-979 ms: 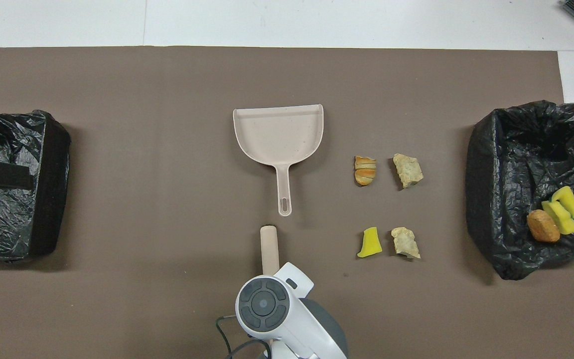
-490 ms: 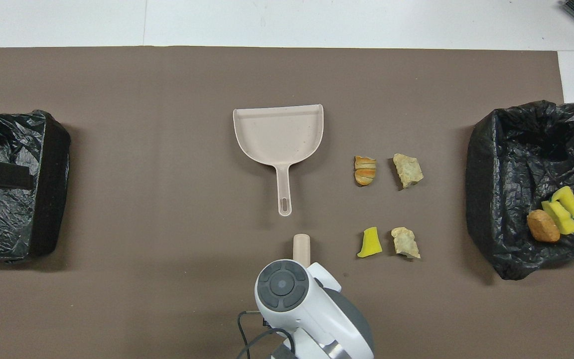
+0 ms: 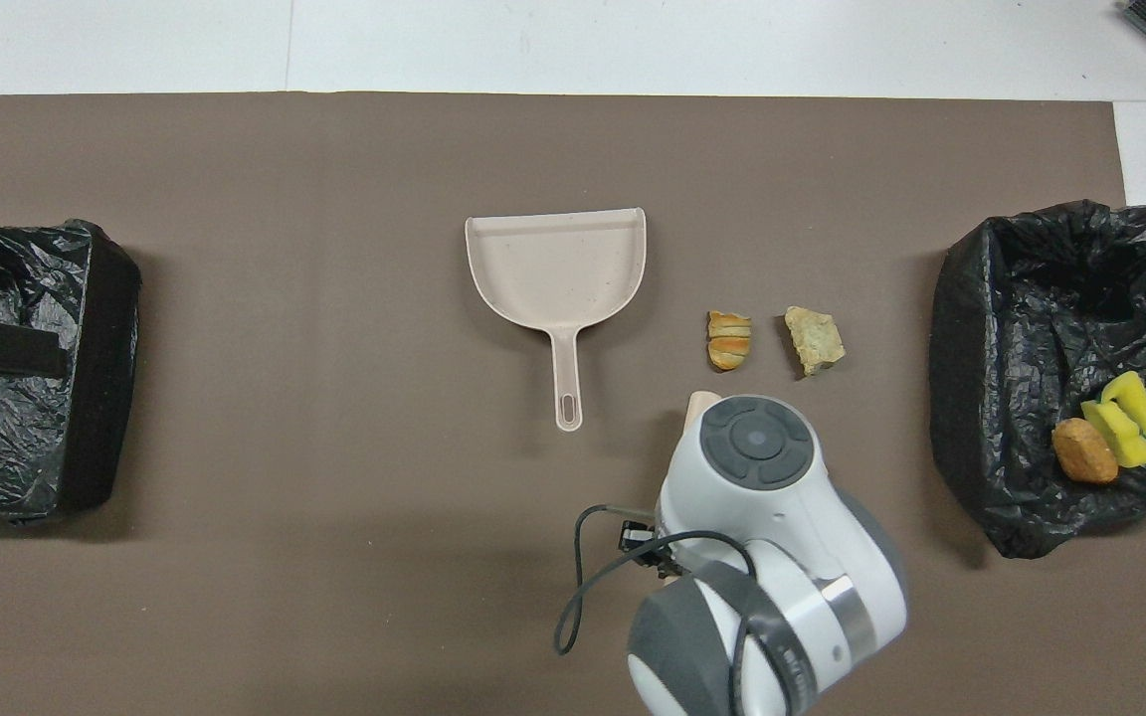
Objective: Sweep and dump trash in bin
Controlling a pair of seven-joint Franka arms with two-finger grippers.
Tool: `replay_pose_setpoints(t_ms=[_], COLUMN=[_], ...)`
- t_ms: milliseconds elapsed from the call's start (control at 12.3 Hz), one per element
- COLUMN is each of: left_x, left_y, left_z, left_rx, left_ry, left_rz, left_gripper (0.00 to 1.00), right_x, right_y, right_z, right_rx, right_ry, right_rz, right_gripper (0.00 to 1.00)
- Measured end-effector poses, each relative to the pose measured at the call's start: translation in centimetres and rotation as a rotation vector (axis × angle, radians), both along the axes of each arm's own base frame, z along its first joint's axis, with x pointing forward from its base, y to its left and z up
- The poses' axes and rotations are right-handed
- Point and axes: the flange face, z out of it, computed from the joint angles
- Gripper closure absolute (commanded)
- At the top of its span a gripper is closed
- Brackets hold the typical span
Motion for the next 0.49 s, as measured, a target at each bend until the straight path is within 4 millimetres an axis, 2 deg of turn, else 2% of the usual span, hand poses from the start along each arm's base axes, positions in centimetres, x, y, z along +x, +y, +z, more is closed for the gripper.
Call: replay_pose_setpoints(t_ms=[245,408,490], left_x=[0.0,0.0,0.0], left_y=[0.0,0.0,0.0], left_z=[0.0,0.0,0.0], left_rx=[0.0,0.0,0.0], left_ry=[0.0,0.0,0.0], left_rz=[0.0,0.0,0.0], left_gripper=[0.0,0.0,0.0], right_x=[1.7,1.0,0.0], right_y=[-6.3,-7.8,-8.2], right_z=[-1.4,-2.3,-2.9], right_rx=[-0.008,-0.025,-0.036], right_ry=[0.036,0.084,0.105], right_rz=[-0.01,-0.041,-0.053], right_gripper=[1.0,1.0,1.0])
